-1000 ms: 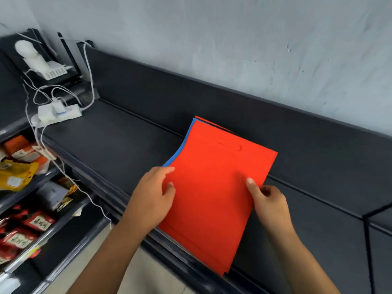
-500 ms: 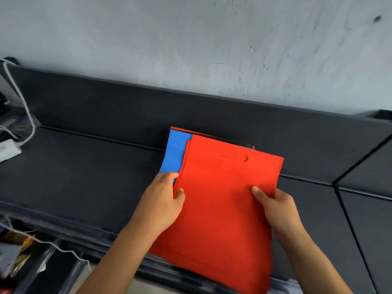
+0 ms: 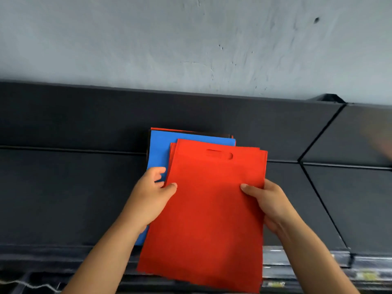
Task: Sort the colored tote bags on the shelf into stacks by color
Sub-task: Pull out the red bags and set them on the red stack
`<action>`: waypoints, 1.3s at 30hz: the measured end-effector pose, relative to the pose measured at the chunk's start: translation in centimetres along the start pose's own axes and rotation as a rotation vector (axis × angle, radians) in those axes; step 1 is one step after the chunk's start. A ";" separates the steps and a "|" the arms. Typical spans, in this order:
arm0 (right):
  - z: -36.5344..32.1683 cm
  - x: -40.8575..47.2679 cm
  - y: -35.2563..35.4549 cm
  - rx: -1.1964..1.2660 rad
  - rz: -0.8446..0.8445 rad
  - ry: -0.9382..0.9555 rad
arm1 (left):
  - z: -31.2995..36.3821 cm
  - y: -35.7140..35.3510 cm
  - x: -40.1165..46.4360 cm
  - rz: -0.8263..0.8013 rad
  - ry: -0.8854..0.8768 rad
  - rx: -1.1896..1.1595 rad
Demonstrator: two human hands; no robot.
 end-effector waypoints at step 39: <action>4.7 -14.9 41.1 0.037 0.309 0.034 | 17.2 -38.1 -12.7 -0.275 -0.094 -0.139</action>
Point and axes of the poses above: each hand's wrist, its own x-axis towards the middle knuckle, its own y-axis out of the back of the hand, z = x × y, the point moved 9 cm from there along x, towards the middle knuckle, and after that the axes turned 11 degrees about -y, right-handed, at the moved point
